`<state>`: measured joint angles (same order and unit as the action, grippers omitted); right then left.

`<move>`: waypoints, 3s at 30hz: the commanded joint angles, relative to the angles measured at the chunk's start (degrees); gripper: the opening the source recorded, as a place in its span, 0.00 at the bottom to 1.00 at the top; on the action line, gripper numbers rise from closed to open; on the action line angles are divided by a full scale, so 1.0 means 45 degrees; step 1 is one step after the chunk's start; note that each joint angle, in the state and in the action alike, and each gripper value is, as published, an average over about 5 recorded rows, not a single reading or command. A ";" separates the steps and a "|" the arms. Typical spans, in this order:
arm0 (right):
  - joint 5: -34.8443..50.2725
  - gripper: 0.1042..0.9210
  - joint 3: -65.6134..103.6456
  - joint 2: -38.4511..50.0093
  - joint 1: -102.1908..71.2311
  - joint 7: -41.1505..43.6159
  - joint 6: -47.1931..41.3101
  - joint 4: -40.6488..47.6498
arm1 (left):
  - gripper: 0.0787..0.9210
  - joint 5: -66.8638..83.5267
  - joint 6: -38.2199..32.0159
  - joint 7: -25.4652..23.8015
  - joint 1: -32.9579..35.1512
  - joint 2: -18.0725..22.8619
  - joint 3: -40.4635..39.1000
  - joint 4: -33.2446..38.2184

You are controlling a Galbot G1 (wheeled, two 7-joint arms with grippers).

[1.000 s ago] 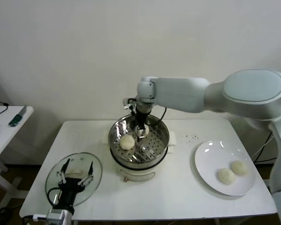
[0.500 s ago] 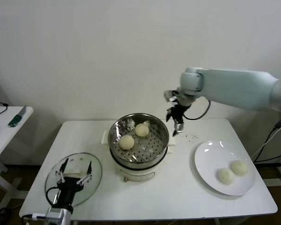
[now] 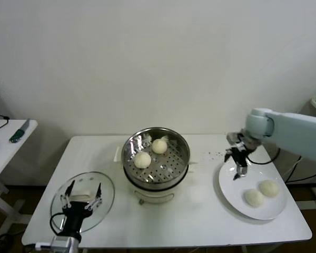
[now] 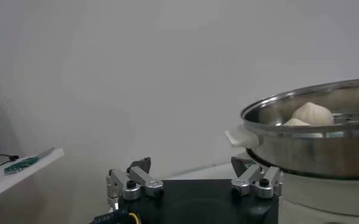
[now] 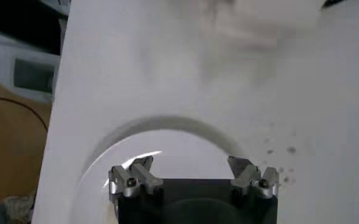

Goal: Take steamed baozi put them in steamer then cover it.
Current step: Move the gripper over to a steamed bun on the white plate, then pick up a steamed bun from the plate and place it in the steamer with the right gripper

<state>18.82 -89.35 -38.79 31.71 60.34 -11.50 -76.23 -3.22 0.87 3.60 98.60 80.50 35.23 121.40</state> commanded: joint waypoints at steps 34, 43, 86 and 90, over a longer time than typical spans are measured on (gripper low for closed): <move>-0.3258 0.87 0.3947 0.1332 -0.4901 0.0279 0.0924 0.1646 | 0.88 -0.0211 0.0099 0.0037 -0.0048 0.0186 -0.0017 -0.0261; -0.3378 0.75 0.3945 0.1383 -0.4842 0.0510 0.1035 0.1661 | 0.88 -0.0220 0.0122 0.0040 -0.0071 0.0181 -0.0031 -0.0249; -0.4127 0.72 0.2403 -0.8221 0.2544 0.2261 0.9013 0.0956 | 0.88 -0.0461 0.0294 -0.0050 -0.0260 0.0261 -0.0392 -0.0138; -0.4720 0.72 0.2474 -0.8813 0.1609 0.2288 0.9246 0.1034 | 0.88 -0.0526 0.0395 -0.0032 -0.0480 0.0240 -0.0396 -0.0073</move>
<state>1.55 -80.35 -69.35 42.88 70.26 26.45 -71.55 -5.39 2.34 3.46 97.11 81.61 33.52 120.89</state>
